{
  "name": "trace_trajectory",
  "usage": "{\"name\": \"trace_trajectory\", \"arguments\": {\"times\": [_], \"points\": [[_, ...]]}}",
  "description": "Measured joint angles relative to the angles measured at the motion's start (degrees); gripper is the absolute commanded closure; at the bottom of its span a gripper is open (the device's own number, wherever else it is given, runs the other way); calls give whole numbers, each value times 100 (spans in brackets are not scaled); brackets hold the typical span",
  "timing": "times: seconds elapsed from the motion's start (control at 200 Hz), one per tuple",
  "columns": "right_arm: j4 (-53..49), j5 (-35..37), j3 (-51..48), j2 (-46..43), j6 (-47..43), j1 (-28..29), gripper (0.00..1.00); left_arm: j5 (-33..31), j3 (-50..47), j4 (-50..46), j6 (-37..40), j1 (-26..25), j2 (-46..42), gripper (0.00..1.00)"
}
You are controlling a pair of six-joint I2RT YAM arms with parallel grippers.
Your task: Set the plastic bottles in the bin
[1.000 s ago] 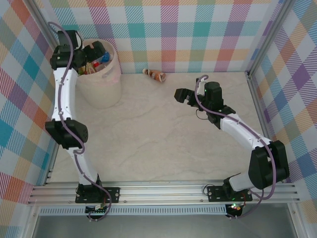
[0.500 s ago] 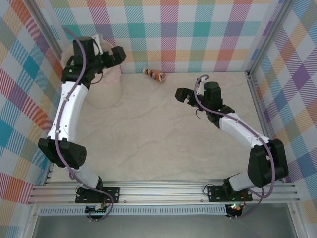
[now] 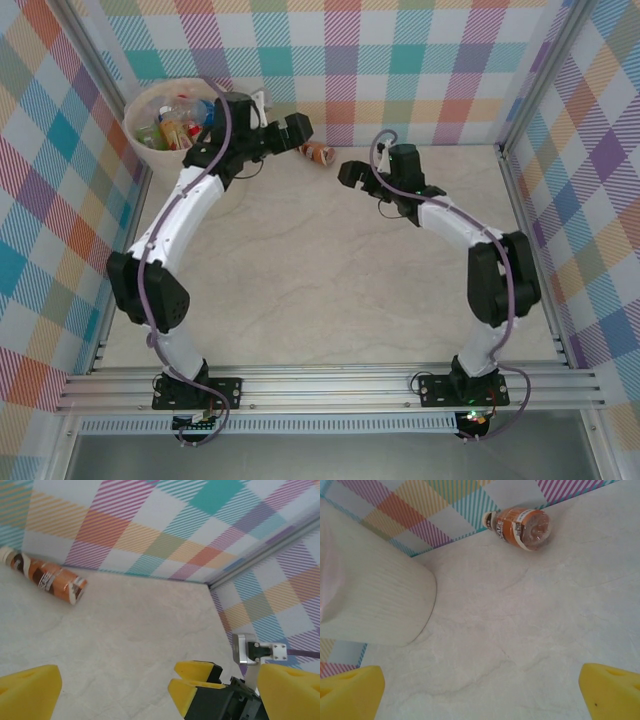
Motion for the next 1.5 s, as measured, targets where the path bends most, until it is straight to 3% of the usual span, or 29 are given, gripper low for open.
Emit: {"name": "trace_trajectory", "arguments": {"times": [0.425, 0.715, 1.045, 1.33, 1.5], "points": [[129, 205, 2118, 2400, 804, -74, 0, -1088, 417, 254, -1064, -68, 2181, 0], [7, 439, 3963, 3862, 1294, -203, 40, -1508, 1440, 369, -1558, -35, 3412, 0], [-870, 472, 7897, 6312, 1902, -278, 56, -1364, 2500, 789, -1794, 192, 4269, 0], [-769, 286, 8019, 6653, 2164, -321, 61, -918, 3560, 809, -1779, 328, 5125, 0], [-649, 164, 8026, 6675, 2256, -323, 63, -614, 3663, 920, -1768, 361, 5337, 0]]}}
